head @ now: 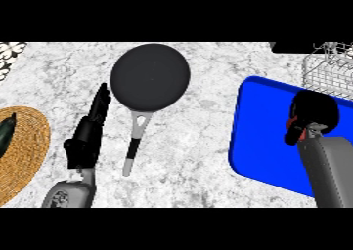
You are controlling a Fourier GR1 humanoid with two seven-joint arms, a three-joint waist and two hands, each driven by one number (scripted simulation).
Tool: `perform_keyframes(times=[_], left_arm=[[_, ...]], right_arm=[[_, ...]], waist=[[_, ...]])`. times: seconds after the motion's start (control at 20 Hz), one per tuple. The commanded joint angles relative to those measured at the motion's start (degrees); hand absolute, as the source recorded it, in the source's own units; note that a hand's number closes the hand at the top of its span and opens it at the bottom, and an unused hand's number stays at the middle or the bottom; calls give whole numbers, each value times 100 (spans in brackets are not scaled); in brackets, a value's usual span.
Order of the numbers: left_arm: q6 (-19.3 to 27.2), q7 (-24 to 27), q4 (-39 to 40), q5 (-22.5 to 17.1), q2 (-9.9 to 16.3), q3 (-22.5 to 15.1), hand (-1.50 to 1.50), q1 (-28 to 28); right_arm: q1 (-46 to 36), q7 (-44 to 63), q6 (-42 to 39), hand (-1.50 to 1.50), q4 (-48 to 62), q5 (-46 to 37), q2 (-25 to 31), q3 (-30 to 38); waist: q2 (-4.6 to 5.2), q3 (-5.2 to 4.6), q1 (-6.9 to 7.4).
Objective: Pick the bell pepper from the tray and place it in the tiered basket
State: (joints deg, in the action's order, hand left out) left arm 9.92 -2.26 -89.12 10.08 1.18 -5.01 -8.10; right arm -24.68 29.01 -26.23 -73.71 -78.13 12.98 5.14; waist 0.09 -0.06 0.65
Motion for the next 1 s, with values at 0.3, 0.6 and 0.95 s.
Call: perform_keyframes(times=[0.3,0.6,0.95], left_arm=[[-50,-98,0,-65,63,117,0,27],[-326,-6,90,-361,349,480,0,-82],[-36,-81,-162,-5,-9,25,0,28]], right_arm=[[-1334,1026,-1204,150,-1605,14,385,440],[-2103,1061,-2252,150,-2269,471,881,993],[-3356,1395,-2037,150,-1302,695,973,1501]], waist=[[-41,-1,-96],[-29,0,-85],[-7,3,12]])
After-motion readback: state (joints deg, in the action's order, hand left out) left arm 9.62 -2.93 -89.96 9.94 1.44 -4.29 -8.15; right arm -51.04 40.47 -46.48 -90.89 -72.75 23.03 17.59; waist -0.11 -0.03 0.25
